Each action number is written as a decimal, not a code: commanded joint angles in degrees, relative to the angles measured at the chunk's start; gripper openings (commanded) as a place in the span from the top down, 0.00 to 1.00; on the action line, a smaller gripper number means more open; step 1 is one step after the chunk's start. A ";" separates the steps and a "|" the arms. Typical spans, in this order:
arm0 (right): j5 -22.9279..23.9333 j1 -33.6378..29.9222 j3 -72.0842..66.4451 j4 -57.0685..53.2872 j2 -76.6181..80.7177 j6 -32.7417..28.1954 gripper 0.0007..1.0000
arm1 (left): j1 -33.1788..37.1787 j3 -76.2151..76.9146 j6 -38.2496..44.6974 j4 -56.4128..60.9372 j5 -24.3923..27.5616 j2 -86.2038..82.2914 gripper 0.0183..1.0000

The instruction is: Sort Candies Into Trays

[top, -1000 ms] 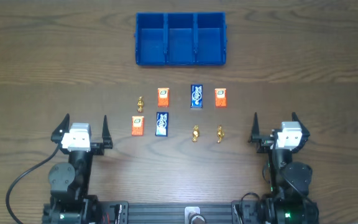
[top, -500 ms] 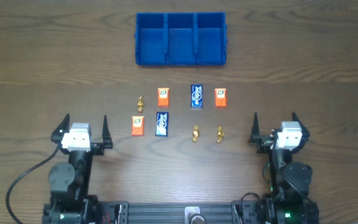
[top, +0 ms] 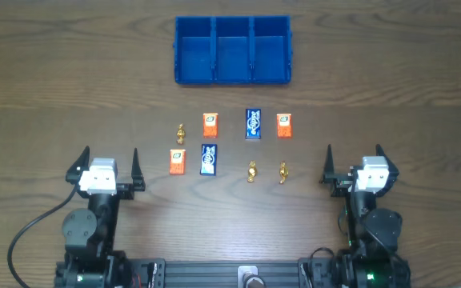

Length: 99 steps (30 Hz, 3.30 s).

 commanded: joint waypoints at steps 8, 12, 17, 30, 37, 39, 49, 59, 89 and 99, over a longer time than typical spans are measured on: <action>-0.31 -0.20 -0.22 -0.13 -0.42 -0.70 0.00 | -0.55 -0.39 -7.69 -2.14 1.20 -0.20 0.00; -0.31 -0.20 -0.22 -0.13 -0.42 -0.70 0.00 | -0.55 9.16 -14.16 -7.56 4.59 7.76 0.00; -0.28 -0.20 -0.22 -0.13 -0.42 -0.70 0.00 | -0.55 23.91 -16.04 -14.84 11.45 27.69 0.00; -0.28 -0.20 -0.22 -0.13 -0.42 -0.70 0.00 | -14.23 49.62 -23.26 -35.50 5.64 75.80 0.00; -0.31 -0.20 -0.22 -0.13 -0.42 -0.70 0.00 | -19.74 49.81 -30.21 -35.32 1.95 84.91 0.00; -0.31 -0.20 -0.22 -0.13 -0.42 -0.70 0.00 | -19.87 49.81 -30.84 -35.32 1.44 86.25 0.00; -0.28 -0.20 -0.22 -0.13 -0.42 -0.70 0.00 | -20.02 49.94 -31.67 -33.92 -0.81 90.68 0.00; -0.31 -0.20 -0.22 -0.13 -0.42 -0.70 0.00 | -21.68 50.07 -31.63 -30.88 -2.60 94.88 0.00; -0.31 -0.20 -0.22 -0.15 -0.42 -0.70 0.00 | -23.06 50.07 -32.61 -28.85 -3.63 97.02 0.60; -0.31 -0.20 -0.22 -0.13 -0.42 -0.70 0.00 | -23.04 65.44 -34.91 -35.39 -7.02 94.16 0.61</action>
